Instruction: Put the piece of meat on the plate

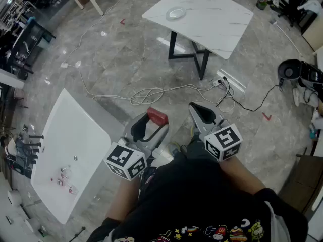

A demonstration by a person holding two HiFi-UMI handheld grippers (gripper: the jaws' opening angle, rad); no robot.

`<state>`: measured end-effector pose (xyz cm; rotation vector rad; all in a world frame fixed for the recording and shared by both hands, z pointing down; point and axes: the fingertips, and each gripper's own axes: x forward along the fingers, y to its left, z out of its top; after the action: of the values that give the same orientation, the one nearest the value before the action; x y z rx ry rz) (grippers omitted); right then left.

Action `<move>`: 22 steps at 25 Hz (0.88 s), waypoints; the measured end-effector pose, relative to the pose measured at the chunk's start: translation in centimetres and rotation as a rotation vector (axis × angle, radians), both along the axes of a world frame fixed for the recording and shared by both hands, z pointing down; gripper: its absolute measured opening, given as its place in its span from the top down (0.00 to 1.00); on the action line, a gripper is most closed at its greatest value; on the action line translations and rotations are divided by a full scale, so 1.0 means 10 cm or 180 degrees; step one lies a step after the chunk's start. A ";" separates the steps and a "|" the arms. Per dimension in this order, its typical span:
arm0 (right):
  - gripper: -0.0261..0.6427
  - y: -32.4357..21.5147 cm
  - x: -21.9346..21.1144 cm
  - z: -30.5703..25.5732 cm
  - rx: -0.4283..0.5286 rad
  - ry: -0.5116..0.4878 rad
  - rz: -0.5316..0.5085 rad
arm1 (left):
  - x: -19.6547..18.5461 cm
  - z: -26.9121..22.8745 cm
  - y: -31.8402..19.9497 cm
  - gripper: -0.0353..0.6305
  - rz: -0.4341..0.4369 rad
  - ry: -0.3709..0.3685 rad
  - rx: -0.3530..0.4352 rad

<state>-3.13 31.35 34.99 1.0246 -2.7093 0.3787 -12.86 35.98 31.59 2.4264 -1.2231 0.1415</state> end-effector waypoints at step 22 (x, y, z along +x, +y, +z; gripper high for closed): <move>0.93 -1.26 0.92 0.04 -0.0031 -0.0093 -0.0184 | 0.98 0.08 -1.25 0.37 -0.0251 -0.0206 -0.0160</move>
<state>6.06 18.78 35.36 0.9432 -2.7532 0.3990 -3.10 23.44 32.35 2.3434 -1.3256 0.2265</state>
